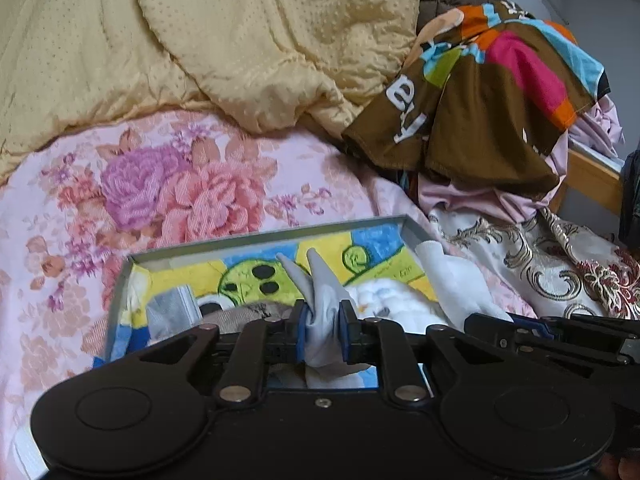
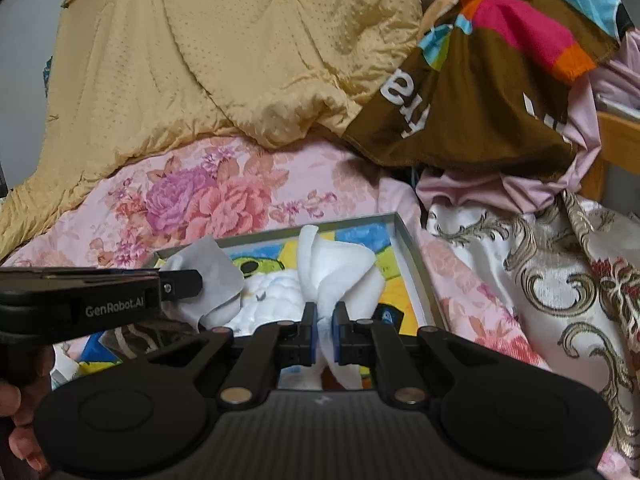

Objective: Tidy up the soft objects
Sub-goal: 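Lower the grey cloth into the tray and open the left gripper while the right lowers the white cloth, then withdraw both grippers from the tray back toward the remaining items, then reach the left gripper to the white foam insole while the right reaches the blue-white packet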

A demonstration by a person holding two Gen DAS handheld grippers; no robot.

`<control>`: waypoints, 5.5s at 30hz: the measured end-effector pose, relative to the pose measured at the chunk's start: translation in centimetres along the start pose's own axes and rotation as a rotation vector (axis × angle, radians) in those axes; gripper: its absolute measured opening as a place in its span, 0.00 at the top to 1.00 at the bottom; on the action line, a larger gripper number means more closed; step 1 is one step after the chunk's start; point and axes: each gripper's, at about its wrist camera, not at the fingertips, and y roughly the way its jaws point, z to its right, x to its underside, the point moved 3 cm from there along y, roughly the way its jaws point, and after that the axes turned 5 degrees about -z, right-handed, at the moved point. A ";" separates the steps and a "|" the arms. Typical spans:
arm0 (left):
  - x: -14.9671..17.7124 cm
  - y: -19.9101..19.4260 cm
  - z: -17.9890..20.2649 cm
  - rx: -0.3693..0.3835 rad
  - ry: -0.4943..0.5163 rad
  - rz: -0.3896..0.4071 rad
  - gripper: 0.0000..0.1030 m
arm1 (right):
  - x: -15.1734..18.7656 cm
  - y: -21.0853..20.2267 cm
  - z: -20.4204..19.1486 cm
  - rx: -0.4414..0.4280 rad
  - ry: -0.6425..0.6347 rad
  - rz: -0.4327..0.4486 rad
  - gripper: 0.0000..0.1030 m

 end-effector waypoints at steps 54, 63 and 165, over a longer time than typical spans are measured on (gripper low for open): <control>4.2 -18.7 -1.2 -0.191 0.000 0.121 0.03 | 0.0 -13.0 -2.9 -0.137 -0.040 0.141 0.00; 7.6 -23.4 -1.0 -0.192 -0.043 0.133 0.01 | 2.8 -17.5 -4.7 -0.140 -0.136 0.144 0.00; 12.8 -11.3 -18.9 -0.187 -0.490 -0.013 0.01 | 11.9 -5.4 -20.2 -0.188 -0.566 -0.019 0.00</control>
